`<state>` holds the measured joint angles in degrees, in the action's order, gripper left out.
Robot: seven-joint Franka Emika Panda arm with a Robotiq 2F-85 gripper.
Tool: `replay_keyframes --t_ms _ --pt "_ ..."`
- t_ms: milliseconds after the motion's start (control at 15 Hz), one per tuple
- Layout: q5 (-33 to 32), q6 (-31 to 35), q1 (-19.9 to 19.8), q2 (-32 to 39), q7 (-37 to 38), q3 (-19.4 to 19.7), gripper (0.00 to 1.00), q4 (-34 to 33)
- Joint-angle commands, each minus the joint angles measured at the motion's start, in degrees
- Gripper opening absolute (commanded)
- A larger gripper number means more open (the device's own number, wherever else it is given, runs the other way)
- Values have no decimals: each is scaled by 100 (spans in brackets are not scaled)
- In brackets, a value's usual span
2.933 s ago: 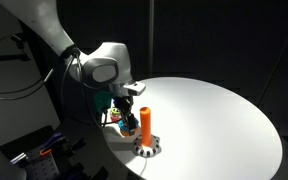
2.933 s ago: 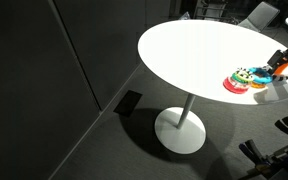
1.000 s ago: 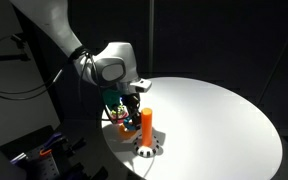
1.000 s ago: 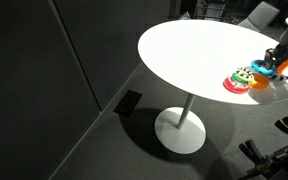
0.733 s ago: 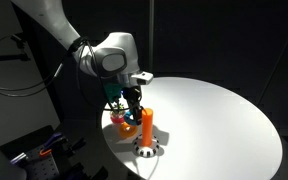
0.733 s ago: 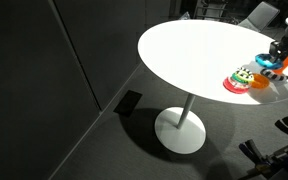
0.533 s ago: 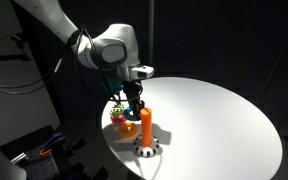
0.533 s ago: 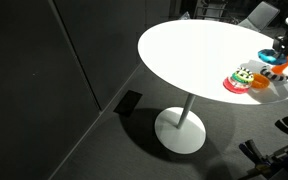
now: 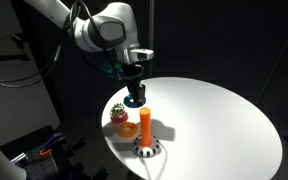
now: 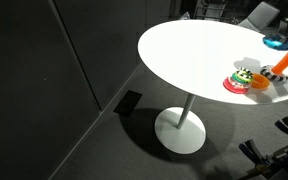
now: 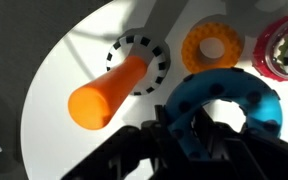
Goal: Pick up the blue ring and put it on the ring holder
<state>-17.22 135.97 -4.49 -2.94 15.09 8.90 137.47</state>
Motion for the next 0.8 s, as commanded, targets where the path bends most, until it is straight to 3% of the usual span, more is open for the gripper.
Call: replay_keyframes --t_ms 0,733 --pt "-130 -463 -128 -274 -95 -127 11 -191" --pt "-616 -1014 -624 -415 -23 -1 11 -540"
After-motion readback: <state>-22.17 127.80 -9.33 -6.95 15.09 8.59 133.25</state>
